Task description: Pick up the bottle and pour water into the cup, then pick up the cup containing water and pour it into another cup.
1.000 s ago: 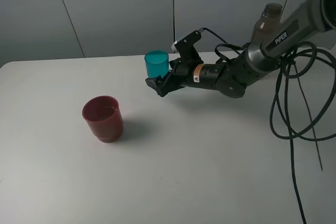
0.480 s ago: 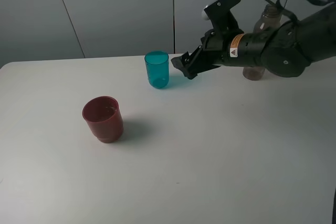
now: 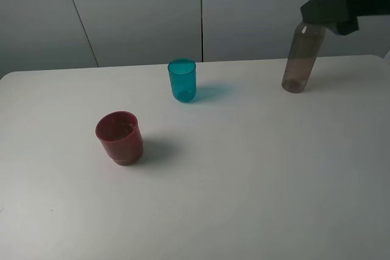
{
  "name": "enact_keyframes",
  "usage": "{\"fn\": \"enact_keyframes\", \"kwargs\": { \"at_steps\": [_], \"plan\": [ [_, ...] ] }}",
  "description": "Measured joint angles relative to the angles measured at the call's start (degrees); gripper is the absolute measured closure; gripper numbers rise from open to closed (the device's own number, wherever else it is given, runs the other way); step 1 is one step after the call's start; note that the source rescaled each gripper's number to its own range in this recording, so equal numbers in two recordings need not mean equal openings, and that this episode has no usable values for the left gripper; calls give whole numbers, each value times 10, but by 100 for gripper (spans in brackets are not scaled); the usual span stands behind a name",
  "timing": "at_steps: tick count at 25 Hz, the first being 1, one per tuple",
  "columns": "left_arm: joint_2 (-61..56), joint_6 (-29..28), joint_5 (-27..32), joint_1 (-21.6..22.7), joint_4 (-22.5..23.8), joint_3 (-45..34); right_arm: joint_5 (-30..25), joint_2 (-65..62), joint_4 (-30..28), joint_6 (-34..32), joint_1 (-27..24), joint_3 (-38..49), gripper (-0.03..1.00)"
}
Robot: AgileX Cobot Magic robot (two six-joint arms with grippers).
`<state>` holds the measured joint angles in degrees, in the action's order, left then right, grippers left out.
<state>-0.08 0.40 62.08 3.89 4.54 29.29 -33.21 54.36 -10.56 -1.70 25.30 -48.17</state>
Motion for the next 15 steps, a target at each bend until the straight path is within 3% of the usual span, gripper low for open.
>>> {"fn": "enact_keyframes", "kwargs": {
  "at_steps": [4, 7, 11, 15],
  "plan": [
    [0, 0, 0, 0, 0, 0, -158, -117, 70, 59, 0, 10, -3],
    [0, 0, 0, 0, 0, 0, -232, -198, 84, 68, 0, 40, -3],
    [0, 0, 0, 0, 0, 0, -290, -306, 85, 69, 0, 99, -3],
    [0, 0, 0, 0, 0, 0, -302, -416, 86, 70, 0, 134, -3]
  ]
}}
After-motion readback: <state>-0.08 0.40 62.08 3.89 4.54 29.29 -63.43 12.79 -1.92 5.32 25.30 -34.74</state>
